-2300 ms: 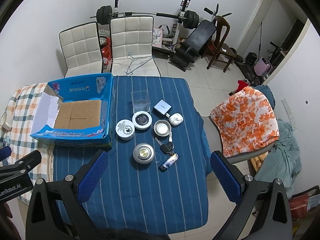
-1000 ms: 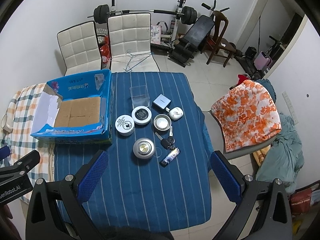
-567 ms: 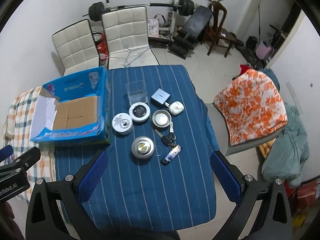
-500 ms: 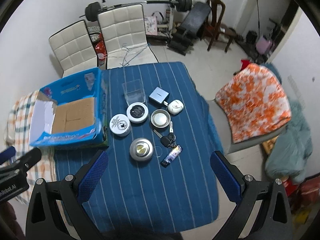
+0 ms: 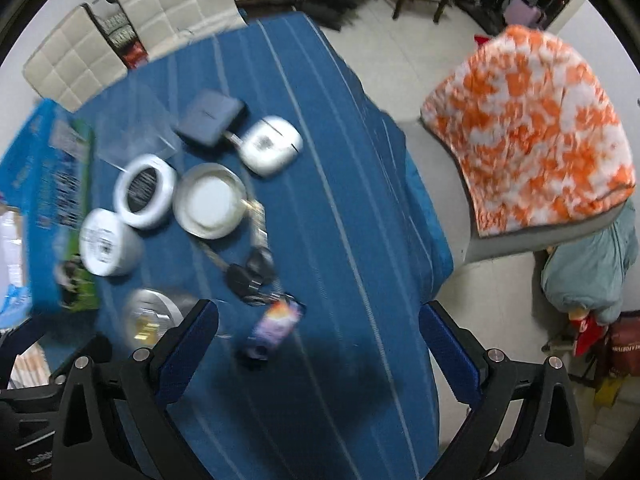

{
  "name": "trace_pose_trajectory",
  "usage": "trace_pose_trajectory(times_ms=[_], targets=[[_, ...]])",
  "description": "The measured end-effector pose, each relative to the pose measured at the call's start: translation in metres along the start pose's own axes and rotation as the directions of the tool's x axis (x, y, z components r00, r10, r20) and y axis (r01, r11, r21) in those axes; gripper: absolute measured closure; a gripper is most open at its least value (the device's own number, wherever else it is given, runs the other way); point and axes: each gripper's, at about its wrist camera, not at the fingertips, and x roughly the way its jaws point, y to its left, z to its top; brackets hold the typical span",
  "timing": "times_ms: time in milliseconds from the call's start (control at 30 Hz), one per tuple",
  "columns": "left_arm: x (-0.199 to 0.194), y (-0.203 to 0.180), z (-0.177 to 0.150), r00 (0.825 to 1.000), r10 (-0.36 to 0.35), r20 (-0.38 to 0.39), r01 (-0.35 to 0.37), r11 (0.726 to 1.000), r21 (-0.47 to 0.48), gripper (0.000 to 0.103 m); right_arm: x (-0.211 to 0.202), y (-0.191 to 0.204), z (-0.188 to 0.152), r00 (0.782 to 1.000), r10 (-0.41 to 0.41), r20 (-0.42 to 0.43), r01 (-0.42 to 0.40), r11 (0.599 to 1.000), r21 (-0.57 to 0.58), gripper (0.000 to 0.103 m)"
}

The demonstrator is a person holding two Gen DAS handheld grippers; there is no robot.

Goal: Organize rigid objects
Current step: 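Grasp the silver round tin with the left tool while the right tool grasps the small white-lidded tin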

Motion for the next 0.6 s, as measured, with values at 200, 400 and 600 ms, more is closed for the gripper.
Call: trace_pose_trajectory(times_ms=[200,400,600], targets=[[0.054,-0.021,0.007,0.996,0.027,-0.080,-0.024,0.999,0.038,0.011,0.028,-0.022,0.004,0.998,0.067,-0.003,-0.067,0.997,0.051,0.005],[0.053,-0.016,0.008,1.000,0.014,-0.023,-0.015,0.999,-0.048,0.033,0.033,-0.005,0.025,0.986,0.167,0.026,-0.168,0.986,0.010,0.005],[0.048,0.006,0.013,1.000,0.029,0.009,-0.028,0.992,-0.123,0.034,0.043,0.039,0.064,0.974,0.224,0.032,-0.221,0.972,-0.084,0.005]])
